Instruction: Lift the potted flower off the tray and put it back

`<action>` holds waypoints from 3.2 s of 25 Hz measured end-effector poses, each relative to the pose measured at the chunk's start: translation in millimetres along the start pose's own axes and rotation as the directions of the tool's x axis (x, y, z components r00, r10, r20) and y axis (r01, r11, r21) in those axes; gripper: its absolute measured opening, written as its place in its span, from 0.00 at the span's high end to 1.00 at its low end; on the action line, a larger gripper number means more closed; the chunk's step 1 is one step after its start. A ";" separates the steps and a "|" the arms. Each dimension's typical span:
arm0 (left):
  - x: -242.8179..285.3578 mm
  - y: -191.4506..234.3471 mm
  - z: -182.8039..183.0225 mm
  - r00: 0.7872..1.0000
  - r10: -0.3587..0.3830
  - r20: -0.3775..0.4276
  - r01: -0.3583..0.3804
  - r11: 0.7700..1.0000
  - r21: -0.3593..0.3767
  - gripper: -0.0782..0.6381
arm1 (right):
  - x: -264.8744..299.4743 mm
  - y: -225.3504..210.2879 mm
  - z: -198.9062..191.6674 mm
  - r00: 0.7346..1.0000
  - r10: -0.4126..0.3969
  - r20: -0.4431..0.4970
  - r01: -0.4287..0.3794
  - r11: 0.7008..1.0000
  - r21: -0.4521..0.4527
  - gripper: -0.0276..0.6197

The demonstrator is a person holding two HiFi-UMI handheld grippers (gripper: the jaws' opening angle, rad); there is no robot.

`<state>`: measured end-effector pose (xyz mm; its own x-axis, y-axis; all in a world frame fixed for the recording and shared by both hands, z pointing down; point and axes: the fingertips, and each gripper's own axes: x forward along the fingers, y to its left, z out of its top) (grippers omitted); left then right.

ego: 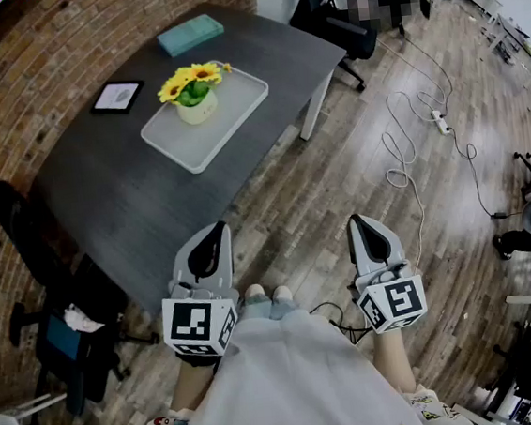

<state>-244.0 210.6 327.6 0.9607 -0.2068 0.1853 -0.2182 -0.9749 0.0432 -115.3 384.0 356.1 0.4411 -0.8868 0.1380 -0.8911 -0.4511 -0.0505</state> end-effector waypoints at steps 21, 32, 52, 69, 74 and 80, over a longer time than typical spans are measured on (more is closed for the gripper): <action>9.2 -15.3 -10.2 0.999 0.034 0.000 -0.034 0.999 0.014 0.77 | -2.9 -27.1 -12.0 0.999 0.043 -0.001 -0.043 0.998 0.049 0.82; 68.6 20.7 -0.8 1.000 0.004 -0.002 -0.004 1.000 0.009 0.69 | 56.0 -39.4 -7.3 0.998 0.067 -0.014 -0.065 0.994 0.082 0.72; 211.3 137.6 34.1 0.999 0.035 0.004 -0.035 0.999 -0.040 0.61 | 244.6 -78.1 31.5 0.990 0.135 -0.042 -0.131 0.988 0.081 0.65; 219.9 181.2 18.9 0.988 0.151 -0.023 -0.152 0.984 -0.096 0.60 | 322.6 -49.1 33.9 0.939 0.332 -0.091 -0.330 0.943 0.039 0.57; 227.9 207.9 16.2 0.960 0.278 -0.024 -0.279 0.952 -0.122 0.59 | 369.2 -45.9 35.9 0.887 0.449 -0.107 -0.449 0.893 0.028 0.55; 240.0 232.7 25.5 0.892 0.452 -0.007 -0.448 0.881 -0.156 0.57 | 434.0 -45.3 45.1 0.780 0.611 -0.136 -0.616 0.788 0.007 0.54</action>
<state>-59.8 -68.0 357.0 0.7570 -0.6246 0.1919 -0.6488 -0.7532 0.1081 121.3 15.1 373.6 -0.2147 -0.9535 0.2113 -0.9729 0.1899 -0.1316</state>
